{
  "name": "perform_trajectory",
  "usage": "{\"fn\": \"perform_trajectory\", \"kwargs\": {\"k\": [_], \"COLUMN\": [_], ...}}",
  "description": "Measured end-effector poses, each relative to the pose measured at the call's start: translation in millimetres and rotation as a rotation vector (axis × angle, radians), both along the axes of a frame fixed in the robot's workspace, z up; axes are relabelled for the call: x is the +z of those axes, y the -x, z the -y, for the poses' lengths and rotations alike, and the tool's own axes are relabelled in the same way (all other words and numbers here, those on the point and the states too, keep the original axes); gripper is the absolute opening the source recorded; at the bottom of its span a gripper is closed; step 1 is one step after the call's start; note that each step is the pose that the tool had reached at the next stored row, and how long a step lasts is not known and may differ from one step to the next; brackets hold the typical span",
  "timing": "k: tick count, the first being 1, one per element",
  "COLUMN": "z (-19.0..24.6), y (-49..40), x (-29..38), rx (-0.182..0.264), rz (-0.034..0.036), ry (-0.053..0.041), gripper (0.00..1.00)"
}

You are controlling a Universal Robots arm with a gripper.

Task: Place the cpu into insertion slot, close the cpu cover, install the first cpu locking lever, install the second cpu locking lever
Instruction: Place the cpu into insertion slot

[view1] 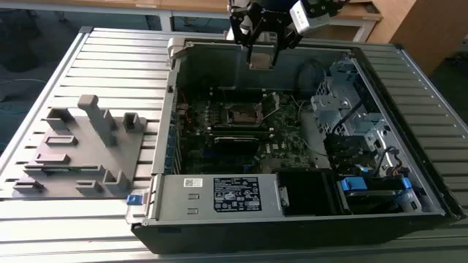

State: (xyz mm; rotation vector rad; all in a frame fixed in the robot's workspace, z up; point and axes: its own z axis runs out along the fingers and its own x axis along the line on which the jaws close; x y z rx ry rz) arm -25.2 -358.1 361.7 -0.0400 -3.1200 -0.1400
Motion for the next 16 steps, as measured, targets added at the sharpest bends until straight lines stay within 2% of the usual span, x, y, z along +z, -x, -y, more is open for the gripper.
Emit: {"fn": "perform_trajectory", "kwargs": {"k": [16], "z": [0.0], "y": [0.0], "x": [-3.1], "rx": [0.0], "rz": [0.0], "ry": [0.0], "gripper": [0.54]}}
